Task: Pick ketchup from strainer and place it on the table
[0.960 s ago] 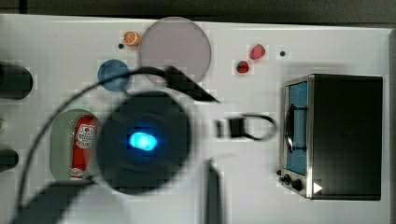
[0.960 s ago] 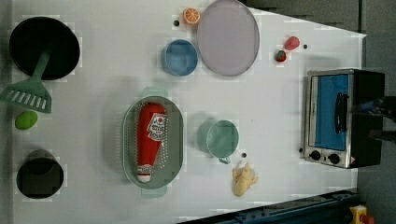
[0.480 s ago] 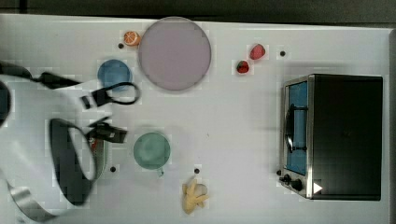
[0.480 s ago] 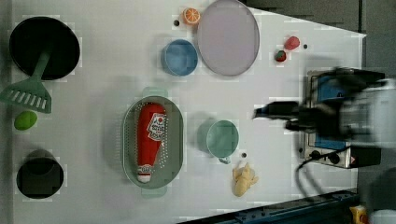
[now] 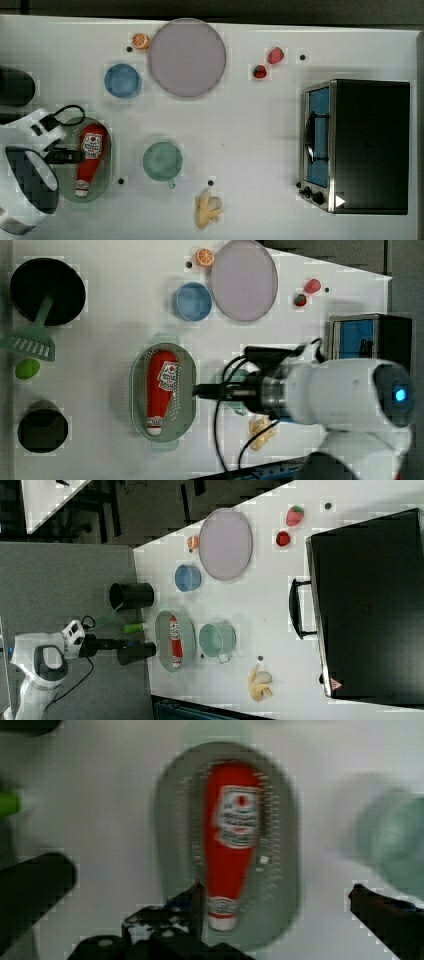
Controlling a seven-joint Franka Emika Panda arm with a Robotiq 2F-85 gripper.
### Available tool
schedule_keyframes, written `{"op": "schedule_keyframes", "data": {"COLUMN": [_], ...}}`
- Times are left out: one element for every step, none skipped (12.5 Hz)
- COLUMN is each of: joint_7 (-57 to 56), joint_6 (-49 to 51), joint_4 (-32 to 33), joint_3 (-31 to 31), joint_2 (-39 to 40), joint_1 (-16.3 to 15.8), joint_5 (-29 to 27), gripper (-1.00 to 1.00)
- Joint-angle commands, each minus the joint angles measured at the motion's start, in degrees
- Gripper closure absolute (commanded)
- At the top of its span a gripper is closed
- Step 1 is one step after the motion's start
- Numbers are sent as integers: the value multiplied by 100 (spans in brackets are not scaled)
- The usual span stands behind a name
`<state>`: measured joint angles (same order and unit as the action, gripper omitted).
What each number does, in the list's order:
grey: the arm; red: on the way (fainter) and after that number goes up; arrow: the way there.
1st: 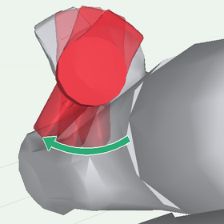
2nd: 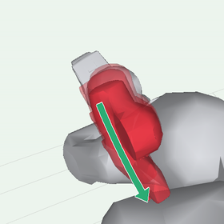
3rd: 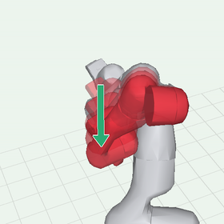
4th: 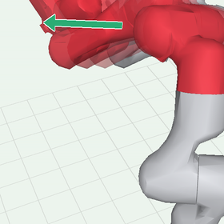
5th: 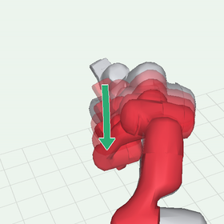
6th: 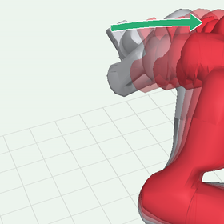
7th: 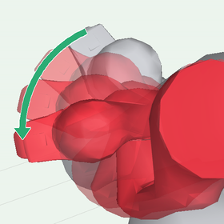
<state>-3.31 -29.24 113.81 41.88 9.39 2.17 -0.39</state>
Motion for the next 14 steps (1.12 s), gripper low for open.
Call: {"op": "schedule_keyframes", "data": {"joint_7": [380,393,394,394,394,394,396,396,396,396,396,396,396,396], "joint_6": [-907,-1236,-1562,-1917,-2301,-2636,-2937,-3195,-3353,-3426,-3469,-3576,-3701,-3832], "joint_4": [265,436,610,780,937,1075,1167,1213,1219,1218,1212,1201,1192,1183], "joint_3": [35,31,21,13,13,9,-2,-17,-40,-71,-120,-170,-236,-315], "joint_2": [318,454,588,732,900,1082,1273,1469,1672,1860,2022,2167,2287,2388], "joint_1": [22,-1,-2,-3,-5,-6,-7,-15,-36,-57,-90,-126,-173,-238], "joint_5": [265,390,518,607,653,654,655,657,658,661,666,668,675,691], "gripper": [-100,-100,-100,-100,-100,-100,-100,-100,-100,-100,-100,-100,-100,-100]}}
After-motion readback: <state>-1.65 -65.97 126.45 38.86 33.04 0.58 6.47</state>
